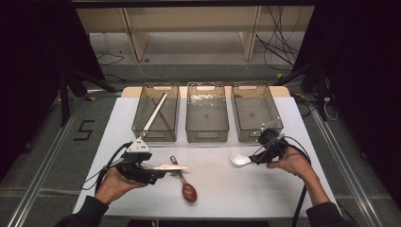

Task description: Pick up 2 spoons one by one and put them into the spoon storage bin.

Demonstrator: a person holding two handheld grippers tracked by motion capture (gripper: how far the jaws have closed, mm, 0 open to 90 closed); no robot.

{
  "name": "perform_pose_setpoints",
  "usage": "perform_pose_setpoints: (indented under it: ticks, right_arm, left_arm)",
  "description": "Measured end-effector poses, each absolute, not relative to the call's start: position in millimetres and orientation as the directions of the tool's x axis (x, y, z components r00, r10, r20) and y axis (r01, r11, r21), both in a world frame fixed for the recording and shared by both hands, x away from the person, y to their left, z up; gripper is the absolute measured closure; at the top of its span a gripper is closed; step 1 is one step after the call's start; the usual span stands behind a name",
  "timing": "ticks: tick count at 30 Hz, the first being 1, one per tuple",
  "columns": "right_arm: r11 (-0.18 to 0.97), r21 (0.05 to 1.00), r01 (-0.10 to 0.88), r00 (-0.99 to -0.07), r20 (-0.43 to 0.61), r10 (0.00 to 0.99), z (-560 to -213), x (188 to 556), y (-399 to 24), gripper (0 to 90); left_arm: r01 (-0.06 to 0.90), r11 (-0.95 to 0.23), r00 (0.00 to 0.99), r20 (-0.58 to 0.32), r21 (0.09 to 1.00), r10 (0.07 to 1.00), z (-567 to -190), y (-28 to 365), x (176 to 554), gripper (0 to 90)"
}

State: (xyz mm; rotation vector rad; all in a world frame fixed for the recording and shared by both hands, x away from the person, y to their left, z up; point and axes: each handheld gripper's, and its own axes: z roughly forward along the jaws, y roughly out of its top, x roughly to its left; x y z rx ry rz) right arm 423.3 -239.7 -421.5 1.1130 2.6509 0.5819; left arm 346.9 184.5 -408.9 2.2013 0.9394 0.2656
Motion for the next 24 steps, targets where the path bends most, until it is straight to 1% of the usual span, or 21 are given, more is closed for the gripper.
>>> perform_pose_setpoints:
  ticks: [4, 13, 17, 24]
  right_arm:
    - [0.642, 0.421, 0.641, -0.694, -0.038, 0.719, -424.6, 426.5, -240.9, 25.3]
    - [0.666, 0.382, 0.641, -0.708, -0.042, 0.705, -428.4, 428.9, -242.5, 29.5]
    - [0.689, 0.356, 0.631, -0.725, -0.044, 0.687, -432.3, 429.9, -240.6, 33.0]
    - [0.724, 0.304, 0.619, -0.748, -0.054, 0.661, -441.3, 432.7, -232.3, 35.5]
  left_arm:
    - [0.553, -0.466, 0.707, -0.094, 0.691, 0.701, -409.9, 185.4, 346.8, 15.4]
    - [0.535, -0.478, 0.712, -0.067, 0.697, 0.699, -408.6, 183.9, 340.4, 15.4]
    - [0.531, -0.486, 0.715, -0.060, 0.694, 0.696, -409.5, 183.8, 337.1, 15.3]
    - [0.527, -0.492, 0.721, -0.057, 0.693, 0.691, -410.9, 184.5, 336.7, 15.3]
